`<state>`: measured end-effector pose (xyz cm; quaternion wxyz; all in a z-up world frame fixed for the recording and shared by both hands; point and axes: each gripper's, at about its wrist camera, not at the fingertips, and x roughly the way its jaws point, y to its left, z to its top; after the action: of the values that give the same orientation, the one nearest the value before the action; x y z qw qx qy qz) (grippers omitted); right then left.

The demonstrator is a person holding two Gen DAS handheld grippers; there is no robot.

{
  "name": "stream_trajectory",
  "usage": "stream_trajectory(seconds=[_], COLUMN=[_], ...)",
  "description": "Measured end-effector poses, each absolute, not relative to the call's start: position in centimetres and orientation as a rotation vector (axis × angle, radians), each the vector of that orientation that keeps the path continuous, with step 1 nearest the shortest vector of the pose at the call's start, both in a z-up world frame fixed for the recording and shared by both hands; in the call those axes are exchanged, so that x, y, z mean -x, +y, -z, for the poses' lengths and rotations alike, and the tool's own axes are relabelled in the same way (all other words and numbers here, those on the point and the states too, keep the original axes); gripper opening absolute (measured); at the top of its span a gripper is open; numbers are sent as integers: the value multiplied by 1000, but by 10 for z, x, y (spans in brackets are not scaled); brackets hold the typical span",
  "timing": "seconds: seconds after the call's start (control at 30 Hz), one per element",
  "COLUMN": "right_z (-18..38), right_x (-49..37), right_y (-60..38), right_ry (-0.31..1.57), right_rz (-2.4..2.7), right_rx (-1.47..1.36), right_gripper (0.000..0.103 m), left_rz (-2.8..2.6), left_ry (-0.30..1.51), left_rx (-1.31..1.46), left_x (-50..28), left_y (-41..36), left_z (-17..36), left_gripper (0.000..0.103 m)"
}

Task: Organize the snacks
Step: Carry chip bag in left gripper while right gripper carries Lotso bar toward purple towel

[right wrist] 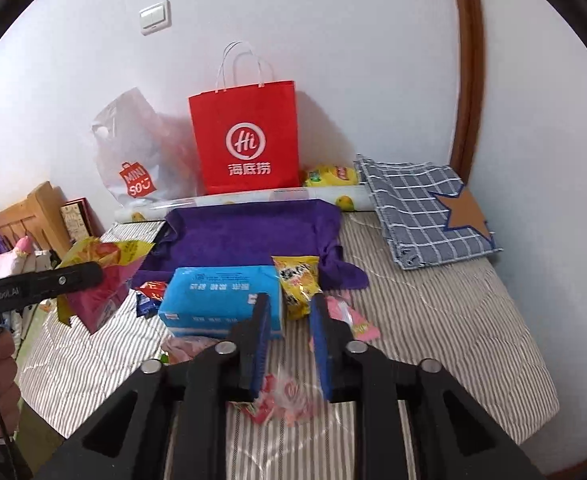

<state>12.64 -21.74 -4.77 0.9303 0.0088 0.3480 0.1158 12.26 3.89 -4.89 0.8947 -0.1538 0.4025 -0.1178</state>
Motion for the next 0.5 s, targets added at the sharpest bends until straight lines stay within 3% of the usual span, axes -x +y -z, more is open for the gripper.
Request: stream_trajectory(seconds=[0.27,0.5], right_z=[82,142], right_x=[-150,-174], right_y=[-220,-240], right_ry=[796,974], right_rz=[-248,-220], right_rx=[3,-39], right_gripper=[17,25], left_rz=[246,241], left_ry=[860,907], left_rx=[313,330], left_x=[-150,-166], left_y=[37,37], left_z=[56,76], left_gripper=[54,54])
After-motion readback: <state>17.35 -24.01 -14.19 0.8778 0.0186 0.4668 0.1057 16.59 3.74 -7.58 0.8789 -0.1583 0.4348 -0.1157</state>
